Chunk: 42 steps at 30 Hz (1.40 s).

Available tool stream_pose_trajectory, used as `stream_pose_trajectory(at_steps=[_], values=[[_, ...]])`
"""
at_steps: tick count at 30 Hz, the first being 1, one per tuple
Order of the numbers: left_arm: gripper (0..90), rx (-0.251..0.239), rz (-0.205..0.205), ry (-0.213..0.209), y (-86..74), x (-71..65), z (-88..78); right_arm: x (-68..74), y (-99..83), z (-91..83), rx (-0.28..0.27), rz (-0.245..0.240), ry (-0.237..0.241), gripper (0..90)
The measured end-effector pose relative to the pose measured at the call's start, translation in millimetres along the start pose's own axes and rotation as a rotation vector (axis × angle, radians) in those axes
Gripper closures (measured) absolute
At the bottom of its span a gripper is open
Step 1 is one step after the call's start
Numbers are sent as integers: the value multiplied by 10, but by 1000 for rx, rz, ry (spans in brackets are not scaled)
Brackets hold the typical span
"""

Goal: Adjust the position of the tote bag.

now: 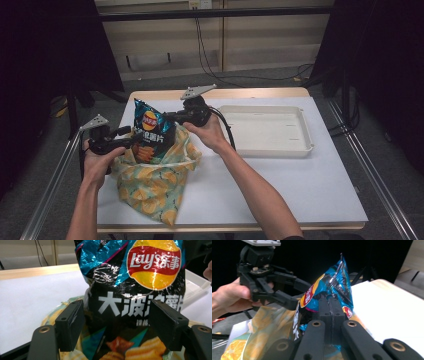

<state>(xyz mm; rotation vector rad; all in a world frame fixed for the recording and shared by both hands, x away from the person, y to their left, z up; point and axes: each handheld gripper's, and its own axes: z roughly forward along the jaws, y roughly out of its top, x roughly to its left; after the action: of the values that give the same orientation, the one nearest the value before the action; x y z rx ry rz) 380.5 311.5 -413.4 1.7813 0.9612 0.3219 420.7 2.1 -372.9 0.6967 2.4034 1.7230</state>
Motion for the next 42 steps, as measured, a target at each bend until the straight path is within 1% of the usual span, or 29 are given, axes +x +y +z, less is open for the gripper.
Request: stream_pose_trajectory(at_steps=[2, 3, 5, 7, 9, 10, 11, 12, 13, 14, 16, 18, 20, 22, 23, 24, 25, 27, 28, 30, 33, 34, 35, 36, 38, 39, 40, 41, 42], values=[[289, -1, 2, -7, -3, 4, -7, 8, -64, 14, 2, 14, 9, 900], [283, -6, 2, -5, -1, 8, -15, 11, -89, 12, -9, 22, 17, 900], [266, -12, -10, 3, -4, 29, -31, 16, -109, -4, -14, 33, 24, 900], [256, -1, -15, 3, -30, 49, -18, 12, -113, -16, -6, 28, 19, 900], [270, 23, -14, -2, -66, 55, 18, -30, -141, -28, 2, 44, 4, 899], [296, 43, 0, -2, -89, 51, 46, -51, -158, -33, 3, 54, -2, 899], [328, 56, 4, -4, -100, 46, 66, -94, -192, -38, 7, 65, -16, 898], [352, 77, 16, 8, -110, 41, 88, -122, -215, -40, 9, 78, -22, 896], [391, 85, 21, 3, -118, 40, 105, -157, -246, -41, 13, 96, -29, 894], [421, 85, 24, -3, -125, 38, 115, -191, -277, -42, 19, 100, -39, 893], [479, 95, 39, 5, -133, 26, 134, -252, -337, -49, 29, 123, -49, 885], [529, 97, 64, -19, -148, 25, 146, -289, -378, -59, 36, 129, -55, 867], [583, 131, 78, 5, -166, 17, 178, -311, -407, -71, 40, 130, -62, 827], [634, 154, 81, 20, -183, 5, 218, -325, -437, -81, 57, 129, -67, 775], [644, 167, 91, 33, -186, 1, 226, -332, -456, -89, 68, 126, -70, 747], [647, 167, 83, 38, -190, -10, 238, -338, -469, -94, 72, 128, -72, 710], [652, 167, 81, 33, -191, -4, 245, -347, -485, -107, 78, 133, -81, 679], [652, 171, 80, 42, -196, 0, 254, -370, -523, -137, 79, 147, -72, 634], [652, 176, 81, 36, -200, 5, 258, -379, -541, -144, 86, 151, -70, 592], [655, 185, 83, 45, -206, 3, 270, -400, -566, -142, 98, 162, -75, 511], [658, 194, 82, 52, -211, 12, 284, -442, -570, -116, 90, 189, -85, 428], [659, 194, 82, 56, -213, 7, 288, -459, -566, -94, 95, 192, -85, 417], [661, 201, 94, 64, -215, 3, 294, -474, -562, -75, 102, 199, -79, 407], [663, 208, 95, 72, -218, -1, 295, -495, -562, -48, 114, 207, -76, 394], [665, 215, 99, 76, -230, 11, 302, -521, -571, -8, 127, 215, -64, 393], [671, 214, 91, 73, -242, 21, 304, -538, -582, 15, 134, 230, -59, 383], [674, 217, 89, 77, -252, 32, 306, -562, -600, 39, 139, 256, -44, 381], [676, 221, 88, 73, -259, 42, 301, -584, -618, 58, 136, 274, -34, 388], [681, 219, 86, 77, -265, 46, 300, -598, -633, 74, 132, 286, -30, 414]])
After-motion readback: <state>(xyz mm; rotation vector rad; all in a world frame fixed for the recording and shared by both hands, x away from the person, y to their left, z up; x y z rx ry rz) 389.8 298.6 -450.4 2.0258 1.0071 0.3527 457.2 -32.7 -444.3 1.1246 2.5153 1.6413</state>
